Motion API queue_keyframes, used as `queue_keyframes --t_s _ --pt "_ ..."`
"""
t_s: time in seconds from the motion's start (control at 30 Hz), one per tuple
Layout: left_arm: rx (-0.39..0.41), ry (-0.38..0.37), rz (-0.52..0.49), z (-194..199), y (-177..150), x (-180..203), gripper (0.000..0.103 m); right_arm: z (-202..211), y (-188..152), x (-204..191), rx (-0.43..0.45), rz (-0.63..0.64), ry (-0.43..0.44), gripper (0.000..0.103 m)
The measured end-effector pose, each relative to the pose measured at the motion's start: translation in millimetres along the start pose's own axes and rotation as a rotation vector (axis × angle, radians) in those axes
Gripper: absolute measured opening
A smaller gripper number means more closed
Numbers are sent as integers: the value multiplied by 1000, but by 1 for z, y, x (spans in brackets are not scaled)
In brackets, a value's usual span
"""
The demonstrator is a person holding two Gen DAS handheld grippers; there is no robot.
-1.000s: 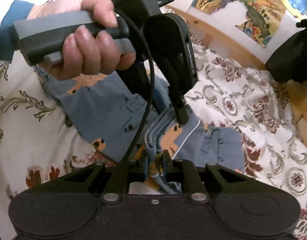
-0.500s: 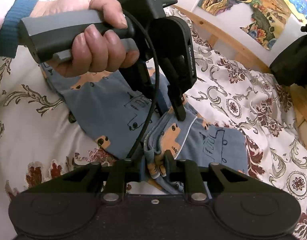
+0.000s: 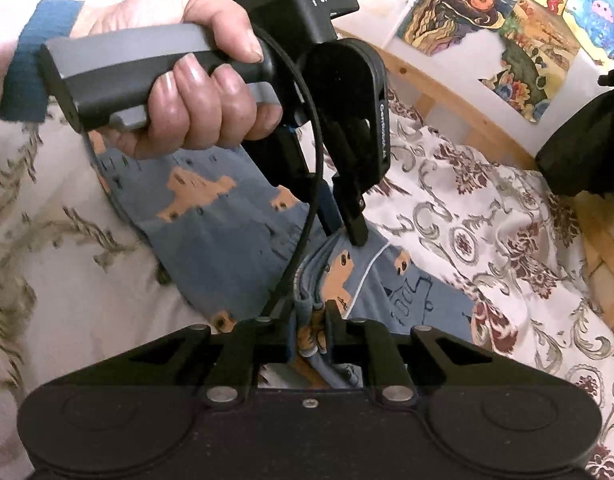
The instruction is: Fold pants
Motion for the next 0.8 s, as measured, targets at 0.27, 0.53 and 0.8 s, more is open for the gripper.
queue_keyframes --t_s 0.27,0.53,0.8 --pt "21 78 3 23 -1 -29 15 -7 28 -26 25 17 64 14" --pt "15 141 16 35 -4 -58 15 -20 44 -52 17 51 114 14" --pt "-4 185 -1 29 -5 -72 16 -38 49 -66 -17 58 137 14"
Point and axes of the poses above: each gripper's, at about its wrist camera, not at the fingertips, and z roughly against the way its jaws point, x to its right, y to its top, the point moved 5 cm from there along -z, roughly the way its jaws point, and after that the axes turned 14 degrees about y, right-handed, at the moved point
